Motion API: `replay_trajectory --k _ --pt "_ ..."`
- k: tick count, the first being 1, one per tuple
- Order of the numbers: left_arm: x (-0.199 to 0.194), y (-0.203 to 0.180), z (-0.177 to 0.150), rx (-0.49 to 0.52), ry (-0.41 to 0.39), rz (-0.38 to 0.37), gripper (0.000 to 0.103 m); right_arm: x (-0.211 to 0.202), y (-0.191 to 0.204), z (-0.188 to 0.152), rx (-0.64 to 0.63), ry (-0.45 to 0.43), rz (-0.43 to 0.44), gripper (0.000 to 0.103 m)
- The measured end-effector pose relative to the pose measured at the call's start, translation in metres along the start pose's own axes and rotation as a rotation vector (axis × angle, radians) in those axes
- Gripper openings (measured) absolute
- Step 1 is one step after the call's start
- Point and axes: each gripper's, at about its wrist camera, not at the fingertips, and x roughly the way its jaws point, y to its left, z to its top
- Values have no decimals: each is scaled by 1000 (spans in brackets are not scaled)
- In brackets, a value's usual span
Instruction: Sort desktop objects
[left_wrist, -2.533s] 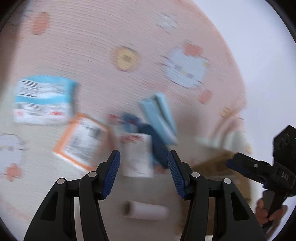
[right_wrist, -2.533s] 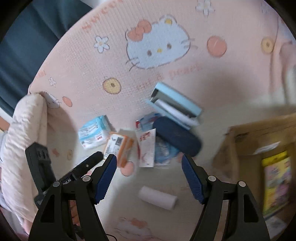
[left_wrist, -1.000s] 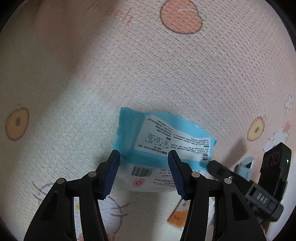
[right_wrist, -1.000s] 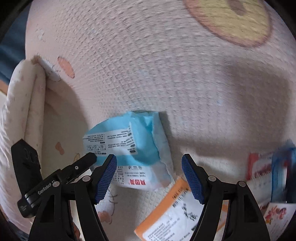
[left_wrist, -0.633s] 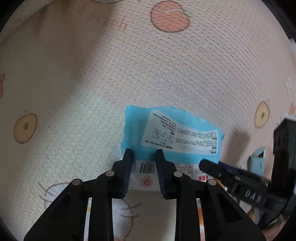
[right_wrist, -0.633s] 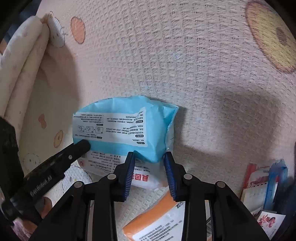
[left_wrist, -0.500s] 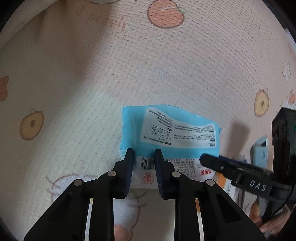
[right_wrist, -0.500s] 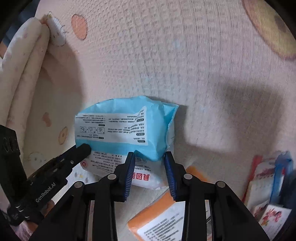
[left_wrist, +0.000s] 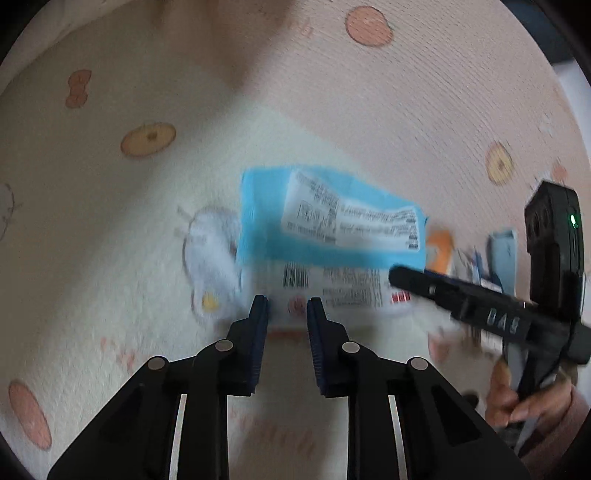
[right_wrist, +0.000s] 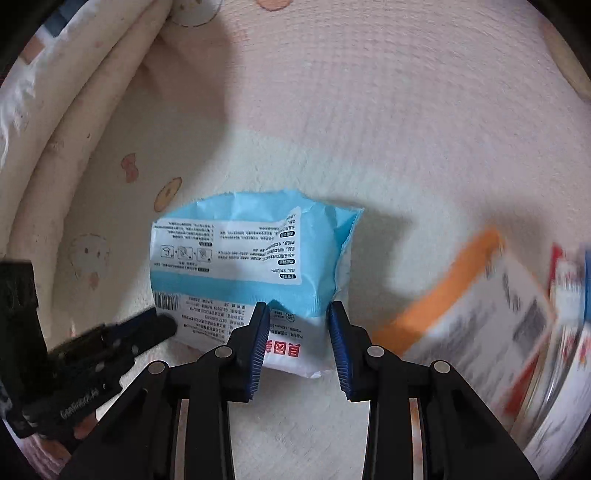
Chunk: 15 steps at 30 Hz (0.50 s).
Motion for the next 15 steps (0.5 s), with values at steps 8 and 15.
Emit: replay_trajectory --k 8,15 --pt "6 -8 -25 60 79 64 24 2 -12 -36 90 36 103 29" --pt "-3 -8 -55 85 75 104 25 -7 -16 -53 130 -10 136 26"
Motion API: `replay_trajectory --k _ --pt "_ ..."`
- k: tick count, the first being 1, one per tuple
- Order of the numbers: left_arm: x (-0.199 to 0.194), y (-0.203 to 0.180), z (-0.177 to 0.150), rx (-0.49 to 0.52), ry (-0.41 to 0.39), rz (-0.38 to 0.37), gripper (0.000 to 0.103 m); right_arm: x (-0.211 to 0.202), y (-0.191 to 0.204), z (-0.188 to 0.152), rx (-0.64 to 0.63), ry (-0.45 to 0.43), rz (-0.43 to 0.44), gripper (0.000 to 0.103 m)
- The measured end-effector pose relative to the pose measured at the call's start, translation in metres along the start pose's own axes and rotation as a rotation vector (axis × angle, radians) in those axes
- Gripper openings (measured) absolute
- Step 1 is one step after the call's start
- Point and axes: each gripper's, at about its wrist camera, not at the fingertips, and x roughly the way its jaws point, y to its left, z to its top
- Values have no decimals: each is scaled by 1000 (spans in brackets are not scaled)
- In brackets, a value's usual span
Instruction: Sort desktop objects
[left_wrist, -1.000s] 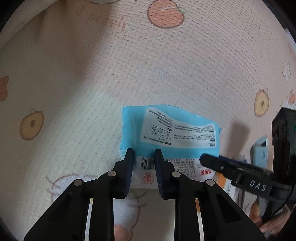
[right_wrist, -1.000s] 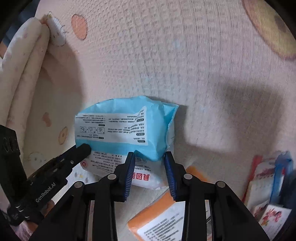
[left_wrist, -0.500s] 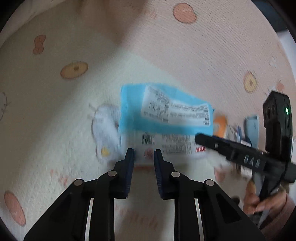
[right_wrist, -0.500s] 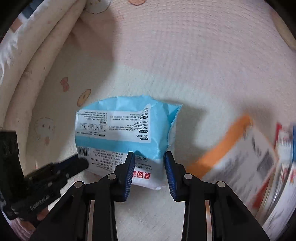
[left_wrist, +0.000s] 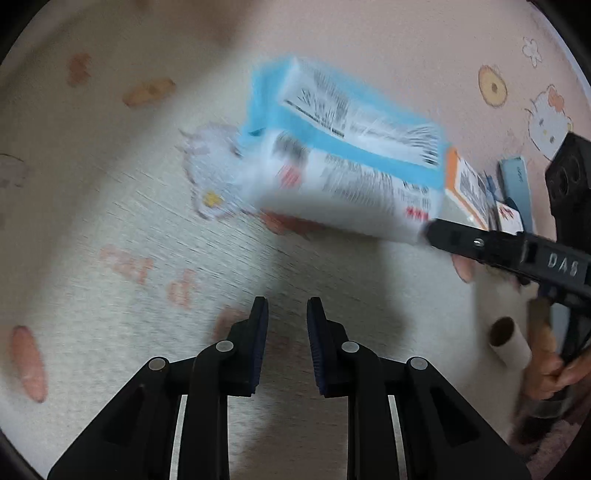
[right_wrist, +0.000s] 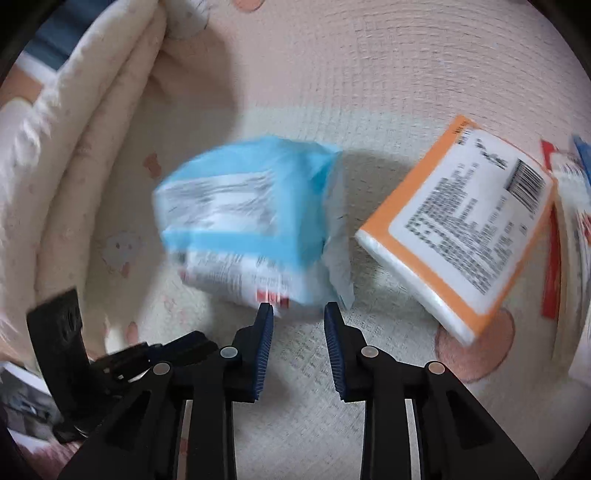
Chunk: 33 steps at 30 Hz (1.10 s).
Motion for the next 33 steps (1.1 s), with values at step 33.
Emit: replay_trajectory --k 33 --pt "28 5 81 -199 -134 -98 45 8 -13 33 15 -130 -39 36"
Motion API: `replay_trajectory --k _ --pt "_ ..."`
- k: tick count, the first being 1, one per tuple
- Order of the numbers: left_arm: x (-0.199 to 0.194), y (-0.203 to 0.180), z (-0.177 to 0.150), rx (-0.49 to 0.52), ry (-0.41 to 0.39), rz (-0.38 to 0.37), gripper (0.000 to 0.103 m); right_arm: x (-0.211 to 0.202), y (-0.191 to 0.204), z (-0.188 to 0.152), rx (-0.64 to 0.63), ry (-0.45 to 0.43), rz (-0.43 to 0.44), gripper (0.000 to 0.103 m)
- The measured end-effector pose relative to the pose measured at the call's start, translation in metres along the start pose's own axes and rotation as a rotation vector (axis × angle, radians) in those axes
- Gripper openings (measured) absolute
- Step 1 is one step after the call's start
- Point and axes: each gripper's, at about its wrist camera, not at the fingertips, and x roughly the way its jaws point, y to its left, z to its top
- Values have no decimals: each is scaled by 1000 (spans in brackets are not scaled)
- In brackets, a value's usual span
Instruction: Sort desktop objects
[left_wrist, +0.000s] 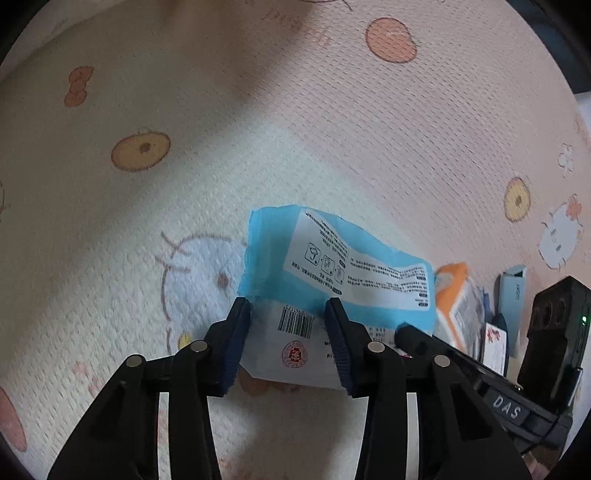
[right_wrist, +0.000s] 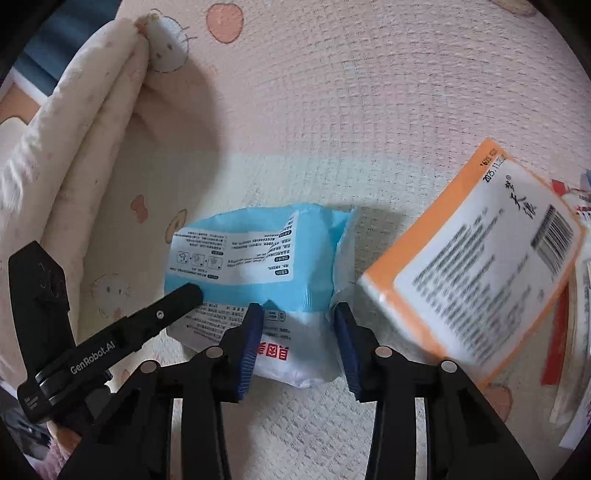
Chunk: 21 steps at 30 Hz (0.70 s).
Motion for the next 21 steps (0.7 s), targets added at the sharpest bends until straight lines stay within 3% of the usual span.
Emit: replay_trajectory --k 11,21 --pt "-29 -8 -71 101 5 -56 43 -39 -7 -59 44 -12 -26 32" --pt "-46 -26 -109 170 111 -102 42 -74 -20 -108 59 59 -94 32"
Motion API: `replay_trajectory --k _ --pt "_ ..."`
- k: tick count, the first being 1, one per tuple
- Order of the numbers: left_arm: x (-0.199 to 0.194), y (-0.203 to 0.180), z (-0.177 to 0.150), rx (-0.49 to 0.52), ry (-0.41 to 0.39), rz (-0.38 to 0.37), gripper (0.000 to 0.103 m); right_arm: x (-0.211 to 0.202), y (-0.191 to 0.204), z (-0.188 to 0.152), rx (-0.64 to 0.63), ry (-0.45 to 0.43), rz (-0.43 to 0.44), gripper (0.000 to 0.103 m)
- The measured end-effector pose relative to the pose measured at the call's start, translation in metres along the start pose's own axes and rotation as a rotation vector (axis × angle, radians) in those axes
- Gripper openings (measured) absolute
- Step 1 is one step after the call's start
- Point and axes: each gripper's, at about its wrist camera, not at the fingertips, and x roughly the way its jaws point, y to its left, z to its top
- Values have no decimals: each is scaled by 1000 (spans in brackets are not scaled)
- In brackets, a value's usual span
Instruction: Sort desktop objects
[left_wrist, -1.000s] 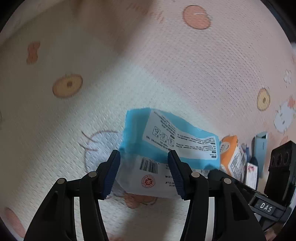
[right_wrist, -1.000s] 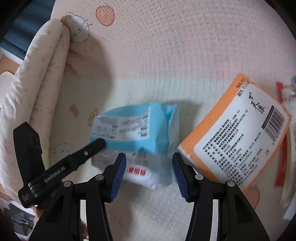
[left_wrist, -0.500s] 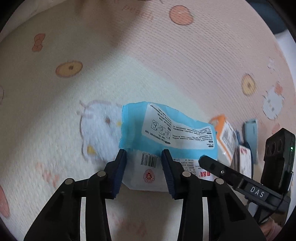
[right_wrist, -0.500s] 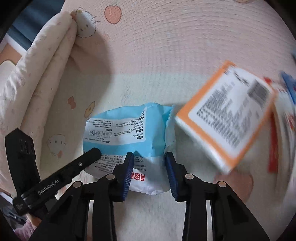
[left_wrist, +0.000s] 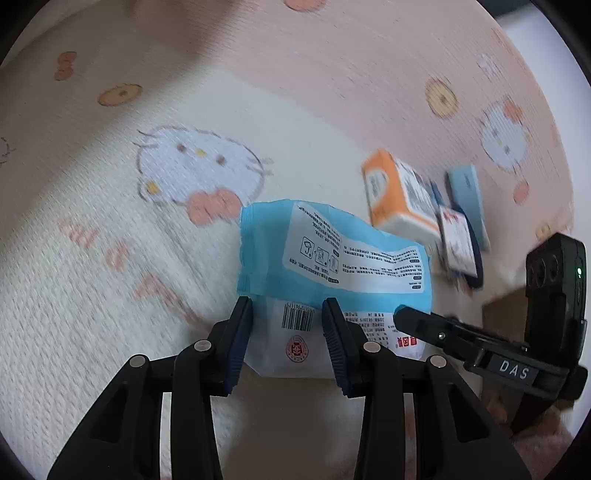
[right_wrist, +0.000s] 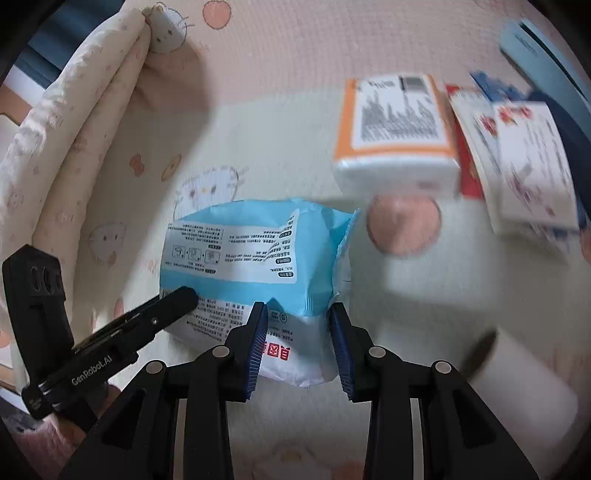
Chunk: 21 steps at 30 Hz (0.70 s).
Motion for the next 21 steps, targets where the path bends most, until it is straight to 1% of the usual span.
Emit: replay_trajectory --k 3,6,7,10,12,13,14,15,17,19,20,21 --pt "0 -6 -5 23 37 -21 42 -8 -9 -11 1 38 7 32" --pt "-1 -10 -4 43 55 -17 43 -13 -17 -17 36 40 21 33" --pt "0 -10 -3 41 63 -12 45 -13 -20 -16 51 39 29 33" --pt "-2 -9 3 25 88 -4 48 -15 -23 -8 73 37 22 33" --pt "-7 -10 10 38 74 15 56 -21 -26 1 90 7 29 36" --pt "-9 -10 14 44 65 30 57 -23 -29 5 103 -3 34 38" --pt "-9 -10 19 48 61 44 59 -23 -33 10 121 -4 32 45" --pt "-7 -9 25 49 71 52 59 -20 -37 14 143 6 29 49" --pt "0 -7 36 38 104 38 59 -11 -46 22 198 47 44 49" --pt "9 -4 45 12 137 3 59 -6 -53 28 248 52 89 50" --pt "16 -5 49 11 155 -5 59 -2 -53 31 260 54 99 50" --pt "21 -7 51 18 168 5 59 -1 -52 34 257 52 99 49"
